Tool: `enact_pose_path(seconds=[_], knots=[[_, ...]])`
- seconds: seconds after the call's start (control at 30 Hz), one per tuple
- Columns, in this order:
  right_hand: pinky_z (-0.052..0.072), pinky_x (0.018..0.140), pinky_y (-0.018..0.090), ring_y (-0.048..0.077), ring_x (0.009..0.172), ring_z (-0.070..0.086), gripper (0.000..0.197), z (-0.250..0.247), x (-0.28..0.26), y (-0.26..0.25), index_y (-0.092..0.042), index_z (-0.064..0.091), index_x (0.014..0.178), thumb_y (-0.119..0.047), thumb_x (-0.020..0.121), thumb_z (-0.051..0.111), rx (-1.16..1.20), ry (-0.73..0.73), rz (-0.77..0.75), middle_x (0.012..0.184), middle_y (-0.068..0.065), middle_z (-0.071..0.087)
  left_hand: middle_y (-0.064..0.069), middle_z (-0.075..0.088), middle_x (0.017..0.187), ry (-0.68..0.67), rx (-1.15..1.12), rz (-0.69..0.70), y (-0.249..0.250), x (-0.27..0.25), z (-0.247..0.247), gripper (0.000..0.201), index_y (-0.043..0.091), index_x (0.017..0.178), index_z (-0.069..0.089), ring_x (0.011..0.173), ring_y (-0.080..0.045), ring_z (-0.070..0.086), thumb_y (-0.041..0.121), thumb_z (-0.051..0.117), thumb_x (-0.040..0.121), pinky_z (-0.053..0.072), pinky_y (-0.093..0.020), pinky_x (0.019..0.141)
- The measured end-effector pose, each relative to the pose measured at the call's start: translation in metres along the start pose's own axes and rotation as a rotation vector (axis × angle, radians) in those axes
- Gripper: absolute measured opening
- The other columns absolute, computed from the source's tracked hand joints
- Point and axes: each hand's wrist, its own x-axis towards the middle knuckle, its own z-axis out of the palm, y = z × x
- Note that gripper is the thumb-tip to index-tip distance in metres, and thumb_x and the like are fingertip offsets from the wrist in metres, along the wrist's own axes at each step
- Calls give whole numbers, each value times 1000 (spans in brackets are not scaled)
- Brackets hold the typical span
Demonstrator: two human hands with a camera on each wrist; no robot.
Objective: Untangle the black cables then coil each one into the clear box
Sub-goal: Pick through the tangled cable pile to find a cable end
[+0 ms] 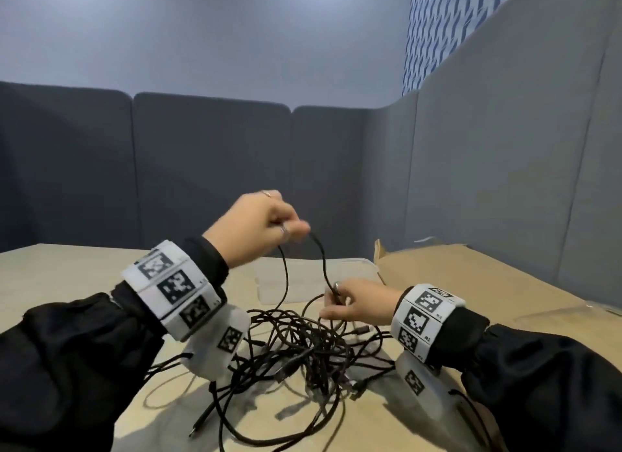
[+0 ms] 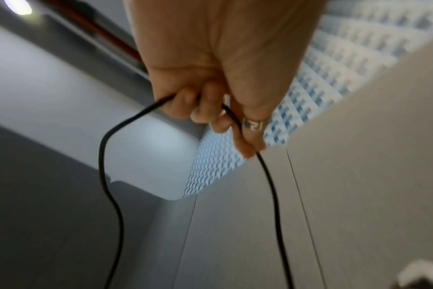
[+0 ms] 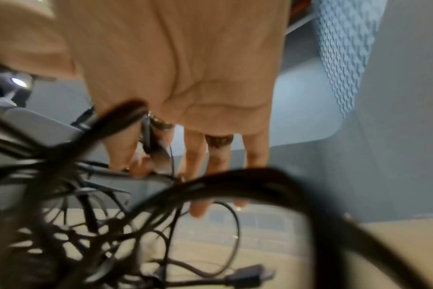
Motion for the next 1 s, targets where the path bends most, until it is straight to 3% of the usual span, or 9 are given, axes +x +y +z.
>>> enact_pose_path(seconds=[0.13,0.27,0.33,0.47,0.57,0.7,0.87,0.93,1.0], knots=[[41,80,27,13,83,50,19,3,-6,30,-29,50,78,-42,89,59,-17,-152,140,82,-9,56,-10,65,87,418,-155,-120,-12,5,-39,29,15,78,66,84,-25,60,36,55,93,41,-30,76],[44,82,26,16,86,56,12,-8,-7,34,-23,54,83,-27,94,54,-17,106,114,85,-6,59,-17,66,85,349,-98,-187,-23,0,-48,29,17,77,65,78,-33,56,37,51,94,38,-28,67],[43,83,24,13,92,57,13,-14,-7,13,-23,56,94,-34,95,50,9,258,20,95,-5,61,-20,64,84,349,-65,-233,-31,-2,-48,30,15,79,64,76,-34,54,36,49,95,36,-28,63],[33,103,31,14,119,46,57,-6,-6,-35,-30,42,135,-54,86,56,-98,-173,-60,129,-4,55,-11,59,82,386,-85,-372,-53,2,-53,32,10,84,58,77,-26,51,34,42,98,35,-31,68],[37,82,24,11,92,51,53,-2,-6,-35,-30,42,137,-46,89,58,-150,-270,-59,97,-10,57,-10,57,82,351,19,-415,-68,-2,-57,33,7,89,55,78,-26,50,33,38,99,33,-32,69],[33,79,24,15,84,47,41,-11,-3,-13,-33,47,131,-40,92,55,-179,-245,-2,77,-10,48,-13,58,85,198,189,-499,-96,-16,-53,30,9,90,49,82,-33,52,35,35,100,38,-37,71],[43,93,30,14,88,53,36,-12,-5,9,-37,48,129,-37,93,53,-172,-224,77,109,6,65,-7,55,121,-355,707,-592,-114,-38,-18,22,21,106,52,111,-27,50,34,35,98,36,-41,93],[44,93,32,15,90,55,34,-11,-5,14,-39,48,128,-37,94,51,-184,-206,93,113,6,65,1,38,139,-581,944,-496,-109,-45,1,33,29,128,46,128,-21,36,38,39,97,28,-46,102],[44,94,33,18,94,57,35,-8,-5,16,-38,46,130,-37,95,50,-183,-207,87,112,5,64,8,28,150,-642,820,-335,-98,-46,18,44,35,138,36,134,-17,30,45,40,95,24,-46,107]])
